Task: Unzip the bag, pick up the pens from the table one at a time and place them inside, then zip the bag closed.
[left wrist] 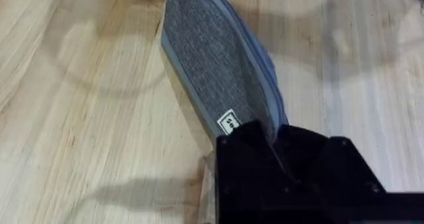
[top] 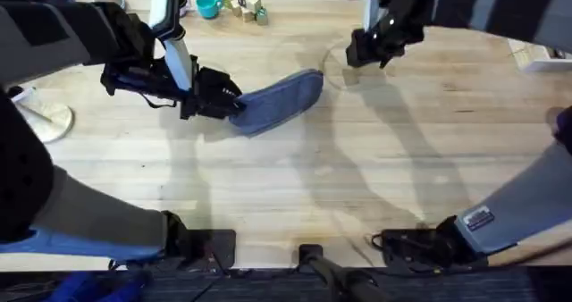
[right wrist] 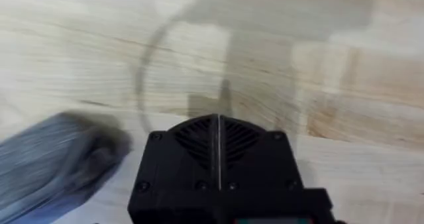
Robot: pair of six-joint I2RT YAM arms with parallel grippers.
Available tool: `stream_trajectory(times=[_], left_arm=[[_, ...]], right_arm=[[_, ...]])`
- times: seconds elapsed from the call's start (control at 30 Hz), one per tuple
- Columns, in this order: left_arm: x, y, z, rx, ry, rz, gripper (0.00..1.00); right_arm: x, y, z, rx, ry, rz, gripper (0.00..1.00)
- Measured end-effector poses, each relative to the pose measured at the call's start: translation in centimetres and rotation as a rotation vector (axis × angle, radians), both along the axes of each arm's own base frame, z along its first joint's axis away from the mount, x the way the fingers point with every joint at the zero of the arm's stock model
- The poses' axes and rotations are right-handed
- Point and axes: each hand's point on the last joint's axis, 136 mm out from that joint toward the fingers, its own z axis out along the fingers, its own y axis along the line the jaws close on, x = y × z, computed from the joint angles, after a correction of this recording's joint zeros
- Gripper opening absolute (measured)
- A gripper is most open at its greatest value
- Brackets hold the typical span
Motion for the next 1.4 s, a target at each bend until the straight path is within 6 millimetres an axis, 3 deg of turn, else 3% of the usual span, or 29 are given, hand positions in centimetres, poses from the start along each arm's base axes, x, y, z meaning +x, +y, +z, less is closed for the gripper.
stream_trajectory(times=[0.17,0.2,0.37,0.4,0.57,0.77,0.93,1.1,1.4], left_arm=[[0.0,0.0,0.0,0.000,0.000,0.000,0.049],[0.0,0.0,0.0,0.001,-0.005,-0.003,0.148],[0.1,-0.1,0.2,-0.012,-0.010,0.001,0.910],[0.1,-0.1,0.2,-0.012,-0.007,0.002,0.971],[0.3,-0.1,0.2,-0.014,-0.016,0.003,0.993],[-0.4,-0.2,0.7,-0.026,0.031,0.007,0.995],[0.2,0.6,3.4,0.027,-0.011,0.031,0.995],[1.9,1.9,8.1,0.129,-0.079,0.144,0.995],[2.6,4.3,15.6,0.225,-0.066,0.470,0.995]], right_arm=[[-0.3,2.0,6.1,0.036,-0.138,0.050,0.031],[-0.5,2.3,7.3,0.044,-0.164,0.059,0.046],[-1.4,3.5,11.2,0.069,-0.249,0.096,0.309],[-1.6,3.5,11.6,0.072,-0.259,0.098,0.353],[-1.9,3.5,12.7,0.078,-0.278,0.099,0.451],[-2.8,3.2,14.2,0.084,-0.298,0.099,0.691],[-4.8,2.5,16.1,0.062,-0.309,0.136,0.982],[-6.6,1.8,16.7,0.042,-0.288,0.159,0.996],[-9.0,1.0,18.6,0.039,-0.304,0.169,0.997]])
